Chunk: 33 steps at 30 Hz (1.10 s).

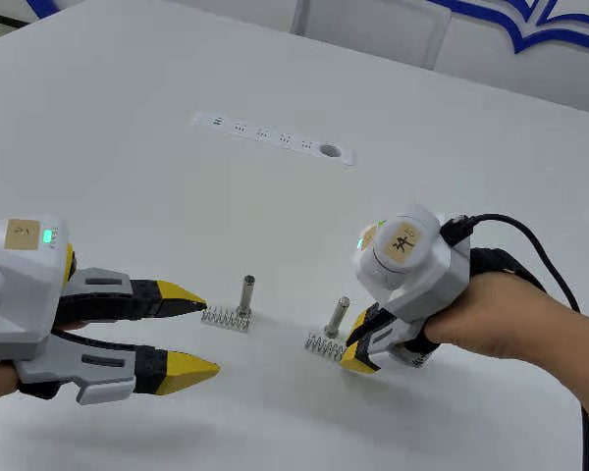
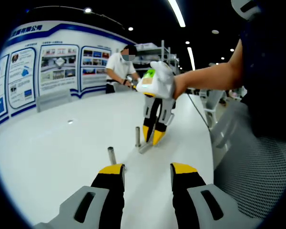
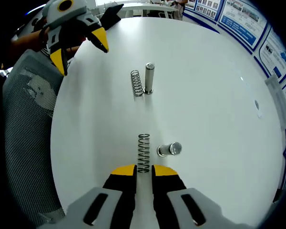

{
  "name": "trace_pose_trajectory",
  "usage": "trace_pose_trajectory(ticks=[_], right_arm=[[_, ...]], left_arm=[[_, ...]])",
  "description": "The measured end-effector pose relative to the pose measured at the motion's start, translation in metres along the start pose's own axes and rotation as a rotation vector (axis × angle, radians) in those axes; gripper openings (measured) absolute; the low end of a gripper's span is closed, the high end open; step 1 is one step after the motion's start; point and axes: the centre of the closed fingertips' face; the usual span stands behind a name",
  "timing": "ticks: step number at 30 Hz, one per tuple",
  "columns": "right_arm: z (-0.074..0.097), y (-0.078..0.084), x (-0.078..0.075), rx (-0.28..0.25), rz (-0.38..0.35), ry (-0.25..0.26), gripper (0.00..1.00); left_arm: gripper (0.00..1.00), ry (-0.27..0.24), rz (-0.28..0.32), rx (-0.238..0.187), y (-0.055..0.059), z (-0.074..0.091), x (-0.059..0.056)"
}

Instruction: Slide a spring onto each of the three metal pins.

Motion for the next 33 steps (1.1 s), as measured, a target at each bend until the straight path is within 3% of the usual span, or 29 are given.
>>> trace_pose_trajectory(ticks=[15, 28, 33], right_arm=[[-0.002, 0.001, 0.001, 0.007, 0.006, -0.003, 0.12], [0.024, -0.008, 0.024, -0.028, 0.029, -0.013, 0.11], [0.036, -0.018, 0.041, -0.055, 0.047, -0.039, 0.11]], left_arm=[[0.38, 0.026, -0.008, 0.005, 0.001, -0.007, -0.007], [0.36, 0.146, -0.060, 0.022, -0.001, -0.035, -0.016], [0.36, 0.198, -0.087, 0.031, -0.002, -0.049, -0.020]])
Point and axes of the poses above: the centre of the closed fingertips' face, and the gripper's own axes: z roughly backward along the fingers, x roughly to its left, y roughly out of its underside, and after that the axes turned 14 degrees about -z, right-handed
